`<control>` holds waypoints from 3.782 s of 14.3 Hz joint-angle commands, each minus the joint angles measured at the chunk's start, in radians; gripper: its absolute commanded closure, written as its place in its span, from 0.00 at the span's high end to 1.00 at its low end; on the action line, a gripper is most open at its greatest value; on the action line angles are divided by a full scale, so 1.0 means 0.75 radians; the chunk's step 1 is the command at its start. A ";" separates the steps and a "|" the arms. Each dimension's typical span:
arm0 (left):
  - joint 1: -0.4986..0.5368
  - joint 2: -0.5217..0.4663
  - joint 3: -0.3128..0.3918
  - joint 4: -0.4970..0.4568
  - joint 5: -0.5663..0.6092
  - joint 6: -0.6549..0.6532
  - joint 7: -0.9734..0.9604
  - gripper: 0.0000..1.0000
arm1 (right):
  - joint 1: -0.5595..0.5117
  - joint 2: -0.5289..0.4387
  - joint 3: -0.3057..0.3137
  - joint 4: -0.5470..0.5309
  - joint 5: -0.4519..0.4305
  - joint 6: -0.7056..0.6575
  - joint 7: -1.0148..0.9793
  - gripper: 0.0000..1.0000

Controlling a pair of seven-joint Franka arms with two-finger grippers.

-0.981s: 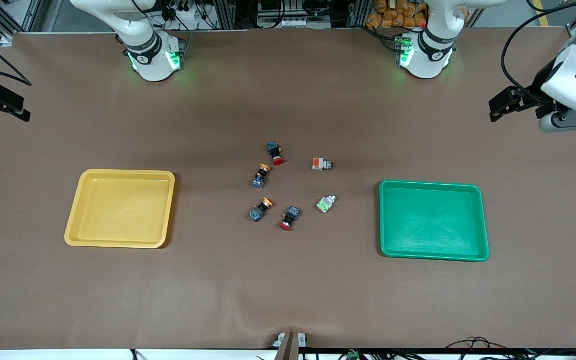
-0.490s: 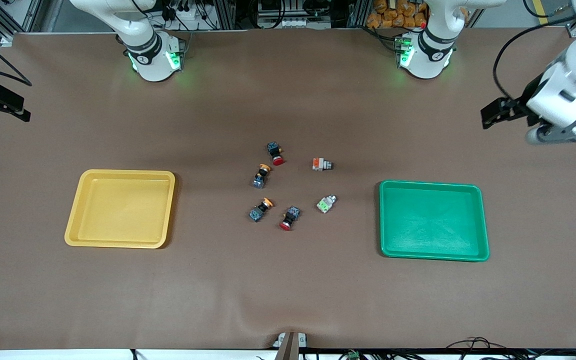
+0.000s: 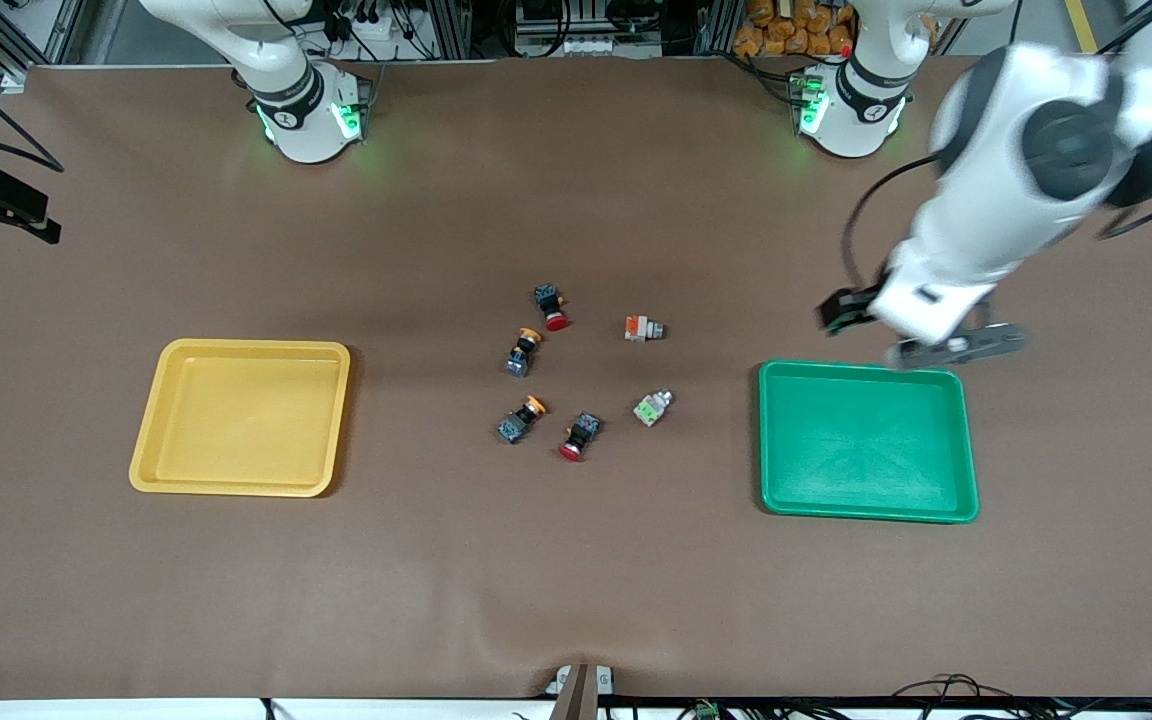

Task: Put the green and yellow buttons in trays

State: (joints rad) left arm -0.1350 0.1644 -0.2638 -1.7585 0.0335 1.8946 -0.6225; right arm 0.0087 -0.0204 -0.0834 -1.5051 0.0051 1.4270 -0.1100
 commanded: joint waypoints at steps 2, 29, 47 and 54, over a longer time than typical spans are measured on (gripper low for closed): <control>-0.067 0.202 -0.068 0.005 0.019 0.210 -0.361 1.00 | -0.024 -0.006 0.017 0.004 -0.001 -0.007 -0.005 1.00; -0.315 0.834 -0.035 0.197 0.289 0.724 -1.183 1.00 | -0.001 0.301 0.019 0.035 0.195 0.104 0.217 1.00; -0.047 0.589 -0.004 0.175 0.295 0.501 -1.001 0.00 | 0.528 0.571 0.019 0.011 0.263 0.496 1.249 1.00; 0.249 0.527 -0.008 0.105 0.295 0.374 -0.659 0.00 | 0.721 0.704 0.019 -0.151 0.267 0.791 1.251 1.00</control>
State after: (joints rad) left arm 0.0056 0.5825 -0.2580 -1.6324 0.2305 2.1784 -1.1556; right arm 0.5209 0.5070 -0.0594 -1.5618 0.1990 1.9607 0.8178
